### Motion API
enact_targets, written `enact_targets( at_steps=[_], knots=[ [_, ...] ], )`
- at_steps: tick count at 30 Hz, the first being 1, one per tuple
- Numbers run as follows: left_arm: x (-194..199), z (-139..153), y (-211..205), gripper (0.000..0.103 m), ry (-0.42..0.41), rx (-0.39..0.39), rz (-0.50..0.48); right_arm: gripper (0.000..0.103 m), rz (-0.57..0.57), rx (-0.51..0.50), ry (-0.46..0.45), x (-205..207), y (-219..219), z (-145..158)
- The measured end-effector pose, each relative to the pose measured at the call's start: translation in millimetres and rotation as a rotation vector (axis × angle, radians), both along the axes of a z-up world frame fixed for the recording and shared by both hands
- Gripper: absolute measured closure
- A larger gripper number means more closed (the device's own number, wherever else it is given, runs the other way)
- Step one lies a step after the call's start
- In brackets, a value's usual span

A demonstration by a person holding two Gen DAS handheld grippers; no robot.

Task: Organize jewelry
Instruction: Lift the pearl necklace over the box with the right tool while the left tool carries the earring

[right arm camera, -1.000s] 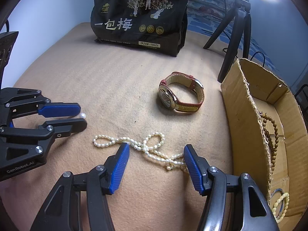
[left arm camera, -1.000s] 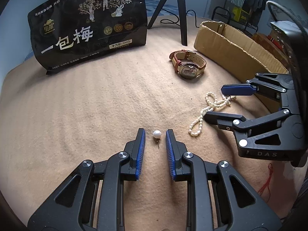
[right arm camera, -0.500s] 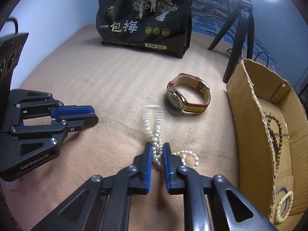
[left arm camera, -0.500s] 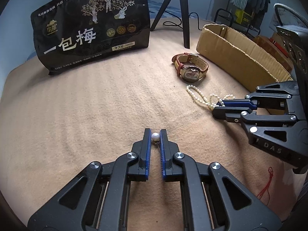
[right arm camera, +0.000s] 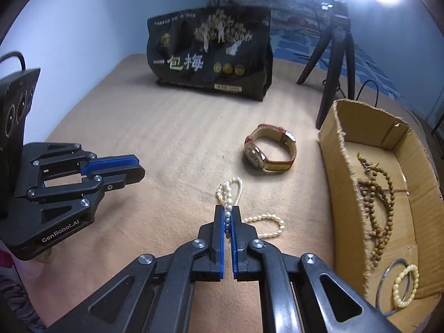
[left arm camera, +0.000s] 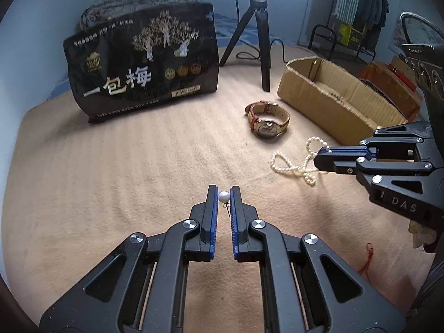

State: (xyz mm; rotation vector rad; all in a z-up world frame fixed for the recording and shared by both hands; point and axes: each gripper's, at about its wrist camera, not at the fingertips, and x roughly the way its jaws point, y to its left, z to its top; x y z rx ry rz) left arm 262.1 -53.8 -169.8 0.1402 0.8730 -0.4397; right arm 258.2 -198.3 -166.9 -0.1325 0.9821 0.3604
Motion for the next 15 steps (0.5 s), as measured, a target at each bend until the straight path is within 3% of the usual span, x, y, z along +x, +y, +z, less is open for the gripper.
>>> enact_targets(
  at_steps=[15],
  knots=[
    [-34.2, 64.6, -20.7, 0.097, -0.098, -0.048, -0.012, 0.102, -0.052, 0.110, -0.143, -32.0, -25.3, 86.0]
  ],
)
